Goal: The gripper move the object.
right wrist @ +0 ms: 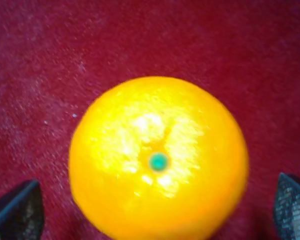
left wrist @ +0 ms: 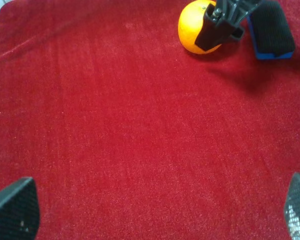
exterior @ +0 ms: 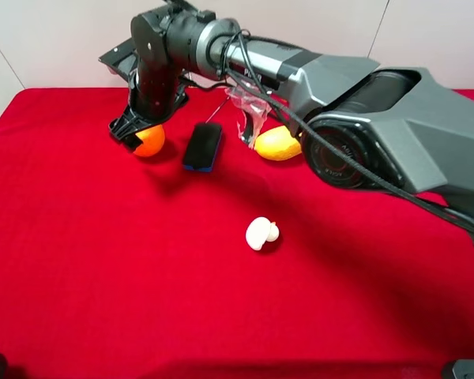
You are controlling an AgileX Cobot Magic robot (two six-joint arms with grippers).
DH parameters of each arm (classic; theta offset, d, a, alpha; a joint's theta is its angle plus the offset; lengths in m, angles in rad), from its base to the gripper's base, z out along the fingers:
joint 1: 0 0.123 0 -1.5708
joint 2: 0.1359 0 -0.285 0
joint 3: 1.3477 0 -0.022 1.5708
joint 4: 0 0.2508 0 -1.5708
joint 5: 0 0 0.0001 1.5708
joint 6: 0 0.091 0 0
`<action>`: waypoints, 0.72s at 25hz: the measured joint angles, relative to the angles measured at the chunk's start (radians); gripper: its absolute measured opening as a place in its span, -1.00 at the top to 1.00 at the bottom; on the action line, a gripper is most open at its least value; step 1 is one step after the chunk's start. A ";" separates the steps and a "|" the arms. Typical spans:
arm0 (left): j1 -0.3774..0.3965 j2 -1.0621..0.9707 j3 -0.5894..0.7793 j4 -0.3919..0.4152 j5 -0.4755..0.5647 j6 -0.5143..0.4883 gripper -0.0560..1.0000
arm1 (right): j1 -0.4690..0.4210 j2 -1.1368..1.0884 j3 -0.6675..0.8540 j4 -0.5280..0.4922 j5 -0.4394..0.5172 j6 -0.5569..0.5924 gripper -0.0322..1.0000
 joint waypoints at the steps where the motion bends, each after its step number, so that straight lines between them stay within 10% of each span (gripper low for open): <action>1: 0.000 0.000 0.000 0.000 0.000 0.000 -0.96 | -0.001 -0.010 0.000 -0.002 0.017 0.000 -0.40; 18: 0.000 0.000 0.000 0.000 0.000 0.000 -0.96 | -0.012 -0.178 0.009 -0.028 0.284 -0.059 -0.40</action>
